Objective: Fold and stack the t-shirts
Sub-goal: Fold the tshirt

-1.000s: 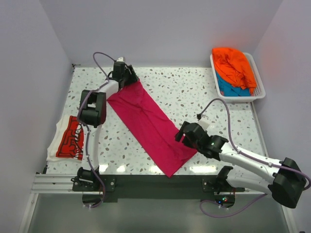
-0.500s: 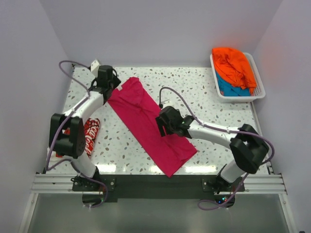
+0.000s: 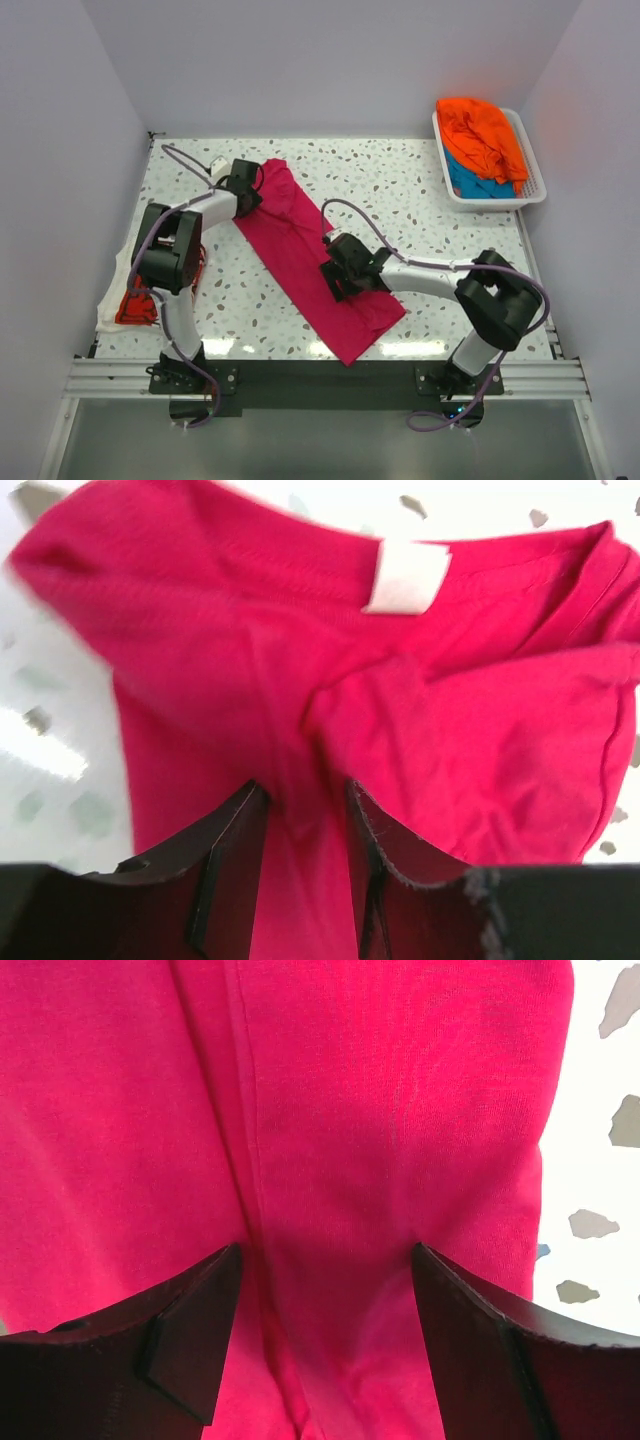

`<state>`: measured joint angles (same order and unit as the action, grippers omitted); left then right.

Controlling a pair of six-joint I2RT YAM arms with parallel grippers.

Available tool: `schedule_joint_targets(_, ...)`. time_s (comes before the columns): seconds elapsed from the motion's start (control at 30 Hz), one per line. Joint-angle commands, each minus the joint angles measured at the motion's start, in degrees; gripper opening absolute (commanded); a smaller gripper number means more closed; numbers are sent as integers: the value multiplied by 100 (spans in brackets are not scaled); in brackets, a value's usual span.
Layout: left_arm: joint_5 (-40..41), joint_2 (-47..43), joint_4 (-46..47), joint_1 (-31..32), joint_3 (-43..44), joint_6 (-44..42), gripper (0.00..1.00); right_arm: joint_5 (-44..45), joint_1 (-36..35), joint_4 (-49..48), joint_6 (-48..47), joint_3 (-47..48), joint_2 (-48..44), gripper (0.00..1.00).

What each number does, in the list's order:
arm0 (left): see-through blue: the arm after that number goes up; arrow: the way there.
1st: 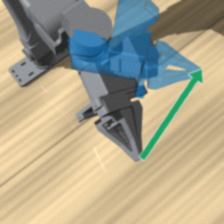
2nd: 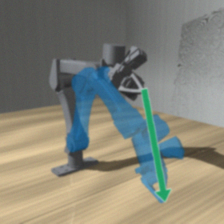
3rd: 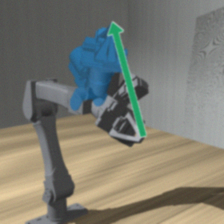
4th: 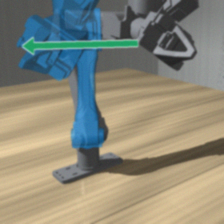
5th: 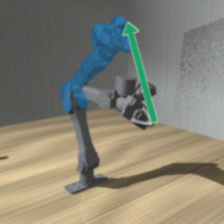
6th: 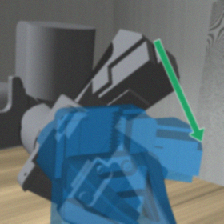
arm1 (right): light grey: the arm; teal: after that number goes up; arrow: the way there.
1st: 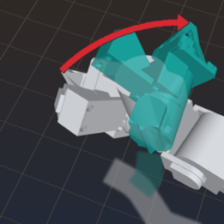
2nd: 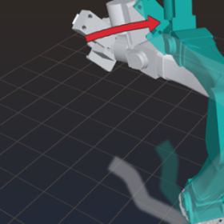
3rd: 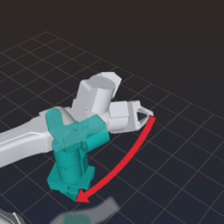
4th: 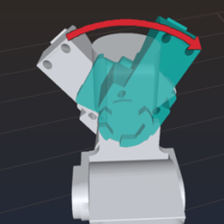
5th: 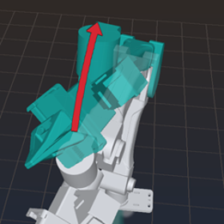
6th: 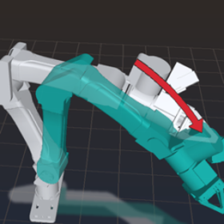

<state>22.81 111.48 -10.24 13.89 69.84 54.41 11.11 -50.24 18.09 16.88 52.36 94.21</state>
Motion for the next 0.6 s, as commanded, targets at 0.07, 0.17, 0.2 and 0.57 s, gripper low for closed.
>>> schedule_joint_targets(0.07,180,901,-330,-27,1021,-378,42,92,-249,204,1068,-234,-202,72)
schedule_joint_targets(0.17,111,1427,-426,-44,1689,-773,43,145,-530,283,1710,-322,-263,73)
schedule_joint_targets(0.2,110,1568,-626,-53,1925,-887,43,198,-635,283,1904,-331,-281,73)
schedule_joint_targets(0.57,-1593,3326,-338,-299,4905,-2356,68,414,-1164,-326,3313,1117,870,84)
